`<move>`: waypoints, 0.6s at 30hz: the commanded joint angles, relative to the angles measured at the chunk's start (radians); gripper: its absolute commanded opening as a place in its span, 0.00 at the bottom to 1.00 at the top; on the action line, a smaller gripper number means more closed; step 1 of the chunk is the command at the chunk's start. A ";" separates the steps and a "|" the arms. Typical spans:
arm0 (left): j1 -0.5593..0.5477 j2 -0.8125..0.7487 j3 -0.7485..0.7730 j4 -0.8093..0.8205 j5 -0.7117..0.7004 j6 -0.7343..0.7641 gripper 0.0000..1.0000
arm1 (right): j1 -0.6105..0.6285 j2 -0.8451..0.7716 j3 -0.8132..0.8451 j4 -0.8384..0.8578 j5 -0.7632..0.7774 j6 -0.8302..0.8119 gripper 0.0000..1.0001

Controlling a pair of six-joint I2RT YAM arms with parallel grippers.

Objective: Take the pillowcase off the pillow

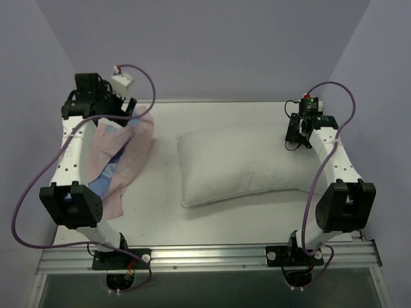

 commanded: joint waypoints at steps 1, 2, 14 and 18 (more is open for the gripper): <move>-0.041 0.001 -0.139 -0.173 -0.042 0.114 0.94 | 0.050 -0.027 0.011 -0.025 -0.036 0.017 0.59; -0.040 -0.010 -0.167 -0.167 -0.045 0.104 0.94 | 0.054 -0.033 0.019 -0.034 -0.032 0.016 0.66; -0.037 -0.369 -0.580 -0.141 -0.208 0.019 0.94 | 0.099 -0.187 0.002 -0.091 -0.001 0.004 1.00; -0.035 -0.516 -0.754 -0.108 -0.246 -0.005 0.94 | 0.104 -0.274 -0.061 -0.074 -0.045 0.008 1.00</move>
